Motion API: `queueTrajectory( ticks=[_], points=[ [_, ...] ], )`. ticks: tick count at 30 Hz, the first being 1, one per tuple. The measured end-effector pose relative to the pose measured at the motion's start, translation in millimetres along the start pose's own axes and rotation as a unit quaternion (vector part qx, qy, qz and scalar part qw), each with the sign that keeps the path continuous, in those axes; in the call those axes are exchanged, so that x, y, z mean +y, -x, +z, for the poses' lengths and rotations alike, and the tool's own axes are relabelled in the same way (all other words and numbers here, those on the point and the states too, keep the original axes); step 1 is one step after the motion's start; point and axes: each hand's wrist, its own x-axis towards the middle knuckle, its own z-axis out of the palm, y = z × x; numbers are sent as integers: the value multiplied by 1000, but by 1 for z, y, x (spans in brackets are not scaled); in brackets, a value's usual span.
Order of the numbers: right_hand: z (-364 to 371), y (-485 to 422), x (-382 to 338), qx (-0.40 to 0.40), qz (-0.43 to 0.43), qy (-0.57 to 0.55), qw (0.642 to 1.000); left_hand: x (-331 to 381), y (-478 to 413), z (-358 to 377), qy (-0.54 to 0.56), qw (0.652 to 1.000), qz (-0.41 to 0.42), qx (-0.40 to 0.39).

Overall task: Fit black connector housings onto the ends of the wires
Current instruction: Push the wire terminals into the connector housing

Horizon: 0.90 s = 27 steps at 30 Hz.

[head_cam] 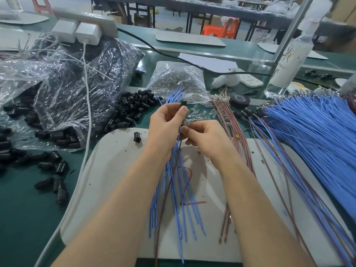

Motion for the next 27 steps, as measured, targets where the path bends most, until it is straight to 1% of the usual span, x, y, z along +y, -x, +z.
queueTrajectory(
  ticks=[7, 11, 15, 18, 20, 22, 24, 27],
  points=[
    [3, 0, 0, -28, 10, -1, 1000, 1, -2, -2, 26, 999, -14, 20],
    [7, 1, 0, -48, 5, -3, 999, 1, -4, -4, 58, 998, -22, 30],
    [10, 2, 1, -47, -5, 72, 996, 0, -6, -4, 65, 997, -30, 35],
    [12, 3, 2, -52, -9, 108, 993, 0, -9, -6, 63, 997, -14, 48],
    [10, -1, 1, -13, -20, 156, 987, 0, -11, -9, 17, 997, 19, 69],
    [3, -8, -1, 69, -32, 198, 977, -3, -12, -11, -49, 993, 65, 82],
    [-6, -18, -2, 147, -27, 228, 962, -3, -12, -11, -95, 987, 95, 82],
    [-11, -35, 0, 197, -3, 256, 946, -5, -11, -9, -134, 981, 118, 79]
  ],
)
